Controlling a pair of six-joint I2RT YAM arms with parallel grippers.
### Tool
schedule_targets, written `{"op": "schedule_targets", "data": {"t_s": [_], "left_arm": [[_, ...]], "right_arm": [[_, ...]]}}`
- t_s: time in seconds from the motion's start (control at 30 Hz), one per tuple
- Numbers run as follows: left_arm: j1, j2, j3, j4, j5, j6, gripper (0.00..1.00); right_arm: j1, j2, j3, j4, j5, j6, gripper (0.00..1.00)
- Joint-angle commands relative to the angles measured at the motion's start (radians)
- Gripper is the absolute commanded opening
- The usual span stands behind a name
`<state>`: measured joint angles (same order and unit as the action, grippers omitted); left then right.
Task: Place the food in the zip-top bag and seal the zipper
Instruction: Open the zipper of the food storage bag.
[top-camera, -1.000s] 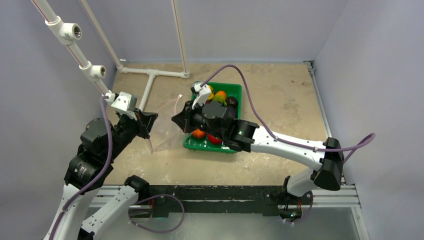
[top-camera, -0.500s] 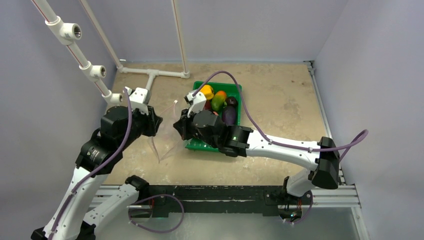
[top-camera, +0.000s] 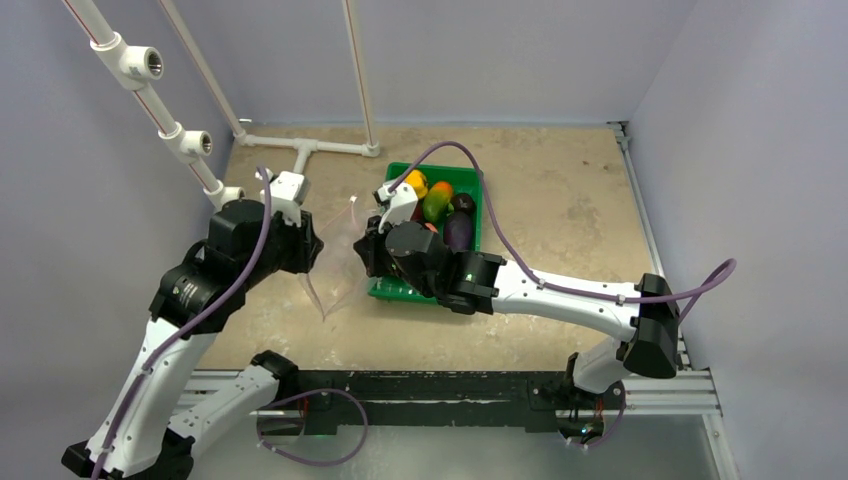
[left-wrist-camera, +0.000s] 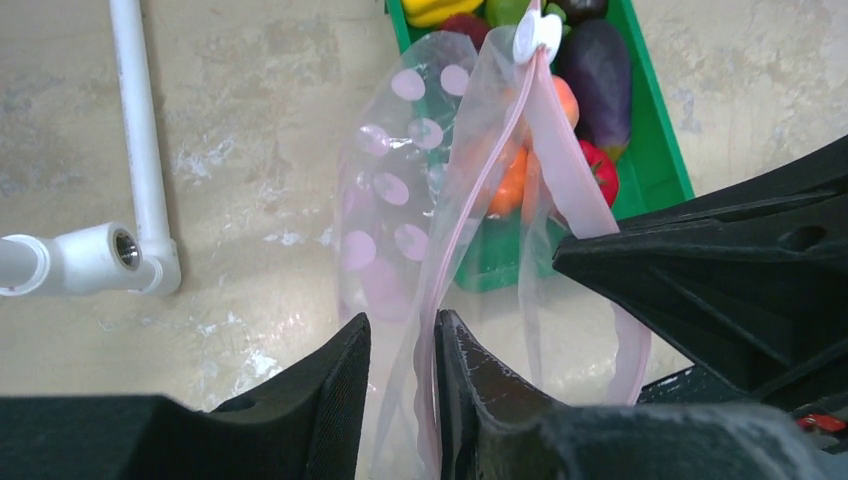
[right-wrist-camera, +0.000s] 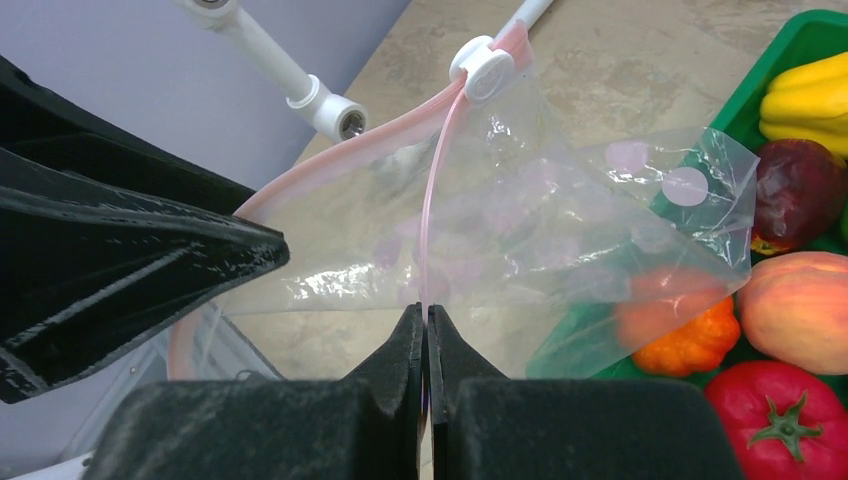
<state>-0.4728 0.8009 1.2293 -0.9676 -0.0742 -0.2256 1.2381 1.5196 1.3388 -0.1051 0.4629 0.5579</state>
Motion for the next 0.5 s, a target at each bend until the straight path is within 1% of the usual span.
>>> {"op": "schedule_targets", "data": {"t_s": [0.0, 0.23, 0.37, 0.4, 0.43, 0.47], "left_arm": [[-0.004, 0.024, 0.043, -0.077, 0.011, -0.018, 0.29], [-0.004, 0.048, 0.067, -0.112, -0.027, -0.025, 0.30], [-0.004, 0.056, 0.087, -0.124, -0.043, -0.022, 0.20], [-0.004, 0.058, 0.089, -0.123, -0.045, -0.022, 0.13], [-0.004, 0.058, 0.092, -0.122, -0.048, -0.023, 0.03], [-0.004, 0.059, 0.093, -0.118, -0.052, -0.023, 0.00]], "right_arm": [[0.007, -0.021, 0.005, 0.031, 0.043, 0.006, 0.00], [0.009, -0.027, -0.003, 0.048, 0.042, 0.011, 0.00], [0.009, -0.026, -0.018, 0.051, 0.042, 0.017, 0.00], [0.008, -0.025, -0.020, 0.050, 0.042, 0.018, 0.00], [0.009, -0.026, -0.022, 0.050, 0.041, 0.022, 0.00], [0.008, -0.028, -0.026, 0.051, 0.040, 0.023, 0.00]]}}
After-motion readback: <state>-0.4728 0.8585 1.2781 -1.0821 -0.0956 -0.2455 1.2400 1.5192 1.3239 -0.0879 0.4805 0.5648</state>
